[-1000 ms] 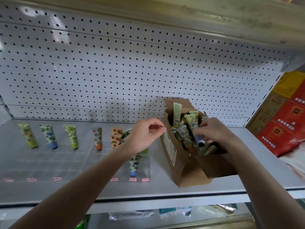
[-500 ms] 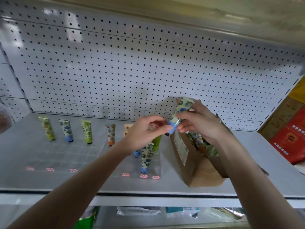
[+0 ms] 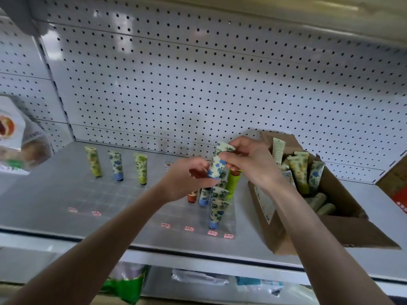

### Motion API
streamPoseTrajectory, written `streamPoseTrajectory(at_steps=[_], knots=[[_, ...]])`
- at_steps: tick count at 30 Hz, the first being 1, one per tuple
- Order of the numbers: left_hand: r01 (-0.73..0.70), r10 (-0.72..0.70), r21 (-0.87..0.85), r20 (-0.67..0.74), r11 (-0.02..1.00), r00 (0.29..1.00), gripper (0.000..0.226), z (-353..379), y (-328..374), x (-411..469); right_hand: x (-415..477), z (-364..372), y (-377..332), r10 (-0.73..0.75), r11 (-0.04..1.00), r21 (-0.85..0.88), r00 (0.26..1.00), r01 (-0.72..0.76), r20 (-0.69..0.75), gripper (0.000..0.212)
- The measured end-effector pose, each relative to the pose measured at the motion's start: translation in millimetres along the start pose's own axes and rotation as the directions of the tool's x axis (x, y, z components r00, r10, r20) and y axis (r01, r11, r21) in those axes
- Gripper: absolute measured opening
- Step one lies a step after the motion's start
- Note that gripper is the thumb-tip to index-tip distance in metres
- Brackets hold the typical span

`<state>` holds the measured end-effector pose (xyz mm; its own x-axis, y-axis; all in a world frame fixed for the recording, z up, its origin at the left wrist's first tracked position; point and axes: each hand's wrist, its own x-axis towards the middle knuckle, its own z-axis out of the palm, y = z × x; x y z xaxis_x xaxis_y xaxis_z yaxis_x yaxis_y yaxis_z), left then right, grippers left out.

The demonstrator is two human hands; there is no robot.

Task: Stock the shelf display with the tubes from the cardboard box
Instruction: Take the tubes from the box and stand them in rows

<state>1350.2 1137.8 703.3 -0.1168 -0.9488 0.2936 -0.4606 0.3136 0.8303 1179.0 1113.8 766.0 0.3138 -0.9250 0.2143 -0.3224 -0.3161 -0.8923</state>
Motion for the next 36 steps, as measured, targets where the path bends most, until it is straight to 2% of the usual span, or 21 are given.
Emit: streamPoseTrajectory(at_steps=[2,7,9,13,20,28,36], knots=[[0.009,-0.009,0.005,0.022,1.0,1.0,0.01,-2.8,-4.7,-2.5,2.8,5.2,3.8,-0.014,0.999,-0.032,0.999,0.015,0.033,0.007],[0.024,-0.026,0.043,0.041,0.999,0.999,0.017,-5.2,-18.7,-5.3,4.6,16.0,16.2,-0.024,0.99,-0.134,0.995,0.036,0.093,0.004],[0.038,-0.041,0.051,0.065,0.998,0.997,0.023,-4.4,-23.9,-5.8,4.9,19.3,19.7,-0.005,0.984,-0.177,0.995,0.023,0.101,0.009],[0.076,-0.086,0.08,0.132,0.994,0.988,0.017,-0.7,-34.5,-5.9,5.8,22.6,25.7,0.039,0.961,-0.276,0.993,-0.007,0.109,0.015],[0.075,-0.101,0.193,0.131,0.978,0.986,0.015,4.9,-39.6,-7.8,4.0,28.2,30.4,0.046,0.942,-0.336,0.991,-0.001,0.125,0.01],[0.116,-0.139,0.21,0.097,0.971,0.986,0.014,11.9,-44.8,-12.5,2.2,29.8,33.5,0.06,0.868,-0.495,0.984,0.032,0.168,0.002],[0.111,-0.151,0.291,0.119,0.95,0.981,0.011,13.9,-45.4,-14.8,0.9,33.6,31.8,0.08,0.807,-0.59,0.984,0.031,0.162,0.005]])
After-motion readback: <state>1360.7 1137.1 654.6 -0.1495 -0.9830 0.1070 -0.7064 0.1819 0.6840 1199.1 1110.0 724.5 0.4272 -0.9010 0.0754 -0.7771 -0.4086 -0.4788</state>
